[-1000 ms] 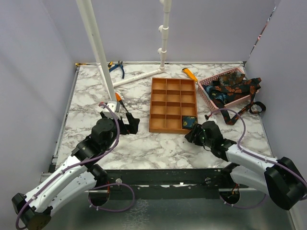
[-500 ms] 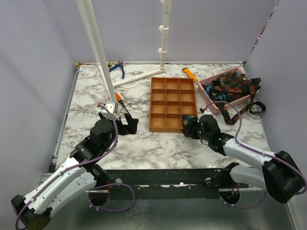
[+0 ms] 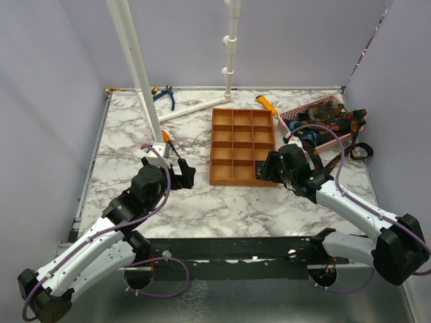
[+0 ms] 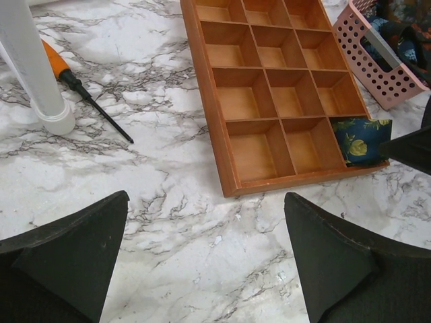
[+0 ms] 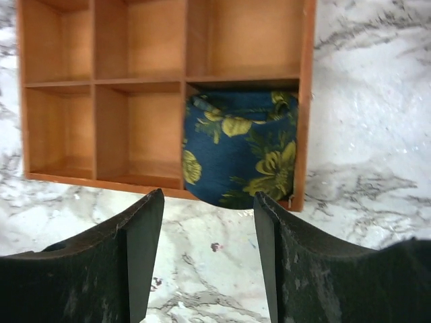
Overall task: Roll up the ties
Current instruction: Reset both arms
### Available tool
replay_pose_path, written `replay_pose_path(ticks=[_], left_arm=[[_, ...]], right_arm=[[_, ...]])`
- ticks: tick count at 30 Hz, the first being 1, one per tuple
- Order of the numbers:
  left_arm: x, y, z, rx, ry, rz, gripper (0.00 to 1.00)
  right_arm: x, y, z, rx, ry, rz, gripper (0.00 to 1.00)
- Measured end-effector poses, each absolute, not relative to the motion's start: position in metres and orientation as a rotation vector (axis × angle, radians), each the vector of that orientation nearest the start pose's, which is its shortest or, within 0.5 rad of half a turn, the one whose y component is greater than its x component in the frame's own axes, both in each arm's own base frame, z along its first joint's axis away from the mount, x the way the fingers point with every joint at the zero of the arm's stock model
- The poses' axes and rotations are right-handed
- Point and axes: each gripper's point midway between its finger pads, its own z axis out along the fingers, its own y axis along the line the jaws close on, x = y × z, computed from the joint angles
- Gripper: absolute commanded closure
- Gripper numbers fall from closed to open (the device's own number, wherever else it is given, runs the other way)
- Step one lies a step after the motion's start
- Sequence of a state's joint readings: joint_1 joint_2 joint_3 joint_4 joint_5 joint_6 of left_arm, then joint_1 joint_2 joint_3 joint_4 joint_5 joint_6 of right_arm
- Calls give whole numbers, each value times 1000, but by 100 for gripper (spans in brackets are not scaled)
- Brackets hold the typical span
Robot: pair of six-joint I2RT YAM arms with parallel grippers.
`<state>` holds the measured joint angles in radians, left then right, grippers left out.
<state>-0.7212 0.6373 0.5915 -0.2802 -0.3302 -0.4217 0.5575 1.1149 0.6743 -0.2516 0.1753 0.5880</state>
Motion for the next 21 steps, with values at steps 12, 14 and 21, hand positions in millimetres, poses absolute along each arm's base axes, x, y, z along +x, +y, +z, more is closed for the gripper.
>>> replay_pose_path(ticks=[12,14,21], left_arm=[[231,-149,215,48,1866,-493,1],[231,-149,215,48,1866,-493,1],[231,-149,216,47,1865,-493,1]], right_arm=[[280,156,77,161,2387,289,41],[283,158,74,160,2399,280,41],[282,153,111,158,2299,317,35]])
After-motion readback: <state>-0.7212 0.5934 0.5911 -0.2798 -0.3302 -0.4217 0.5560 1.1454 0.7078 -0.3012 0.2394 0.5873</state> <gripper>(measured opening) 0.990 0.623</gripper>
